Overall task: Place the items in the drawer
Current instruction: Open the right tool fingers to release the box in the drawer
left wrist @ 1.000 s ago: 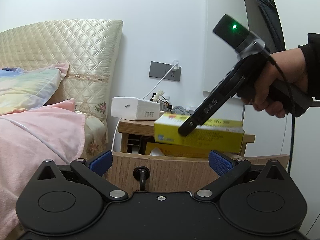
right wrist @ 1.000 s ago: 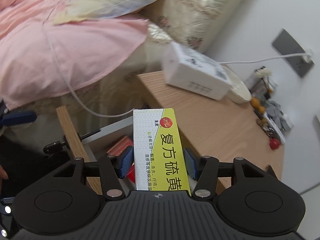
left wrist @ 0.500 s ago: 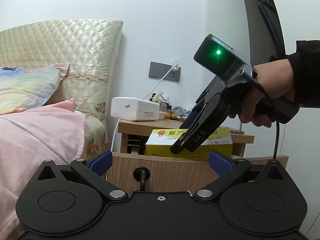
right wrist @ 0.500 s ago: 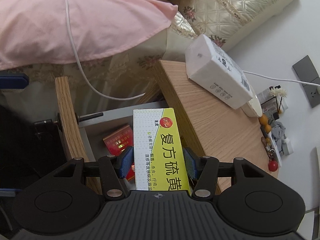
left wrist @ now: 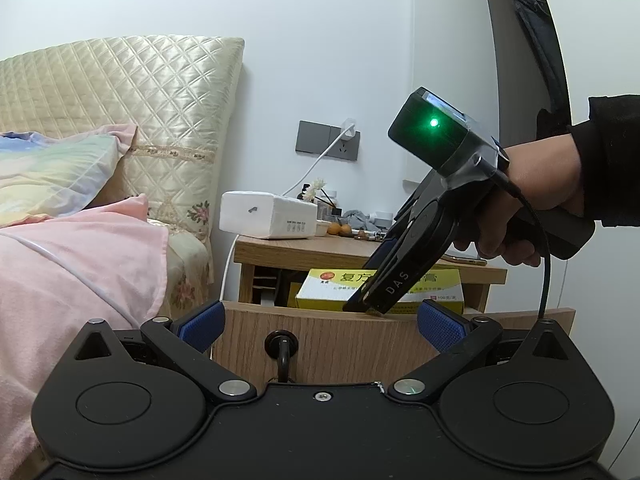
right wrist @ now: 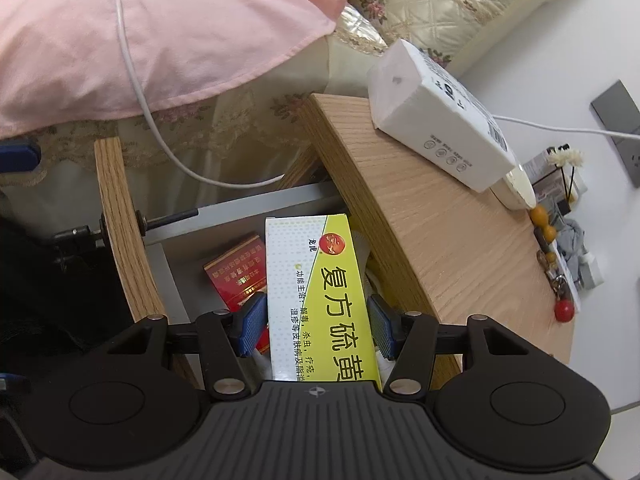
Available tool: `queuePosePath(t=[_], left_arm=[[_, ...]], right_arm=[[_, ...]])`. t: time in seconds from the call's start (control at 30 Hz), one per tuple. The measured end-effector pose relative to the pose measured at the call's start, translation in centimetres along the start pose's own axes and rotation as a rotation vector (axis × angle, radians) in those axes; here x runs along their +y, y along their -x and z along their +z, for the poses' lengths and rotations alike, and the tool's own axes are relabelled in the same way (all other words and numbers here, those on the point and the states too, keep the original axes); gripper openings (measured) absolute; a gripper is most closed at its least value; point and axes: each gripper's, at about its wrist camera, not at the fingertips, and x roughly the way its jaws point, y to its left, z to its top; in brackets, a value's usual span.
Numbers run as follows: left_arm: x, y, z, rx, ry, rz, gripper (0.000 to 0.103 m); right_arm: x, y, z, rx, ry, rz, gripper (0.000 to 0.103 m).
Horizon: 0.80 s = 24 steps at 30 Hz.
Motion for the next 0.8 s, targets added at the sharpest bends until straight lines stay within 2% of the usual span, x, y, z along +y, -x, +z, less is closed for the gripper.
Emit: queuePosePath(t=[0.1, 0.17, 0.27, 0.47, 0.53, 0.63, 0.67, 0.8], left_arm=[[0.1, -0.2, 0.0, 0.005, -0.003, 0.001, 0.102], [0.2, -0.3, -0.1, 0.007, 0.003, 0.006, 0.102], [0.2, -0.3, -0.1, 0.007, 0.007, 0.005, 0.102], [0.3, -0.6, -0.3, 0.020, 0.005, -0.004, 0.102], [0.6, -0.8, -0.3, 0.027, 0.022, 0.006, 0.102], [0.8, -1.1, -0.4, 0.042, 0.026, 0.021, 0.102], [0.8, -1.2, -0.5, 0.046, 0.026, 0.025, 0.102], [0.9, -1.2, -0.5, 0.047, 0.025, 0.034, 0.102]], right_arm=[[-0.2, 0.4, -0.1, -0.008, -0.020, 0.002, 0.064], [-0.3, 0.8, -0.2, -0.019, -0.027, -0.007, 0.076], [-0.6, 1.8, -0.4, -0.041, -0.041, -0.022, 0.085], [-2.1, 4.9, -1.6, -0.125, -0.174, -0.059, 0.087], [-2.8, 5.9, -2.3, -0.150, -0.237, -0.083, 0.095], [-3.7, 7.6, -3.4, -0.193, -0.294, -0.124, 0.098], [-4.0, 8.2, -3.9, -0.206, -0.314, -0.140, 0.102], [-4.8, 10.2, -5.7, -0.261, -0.419, -0.164, 0.103]])
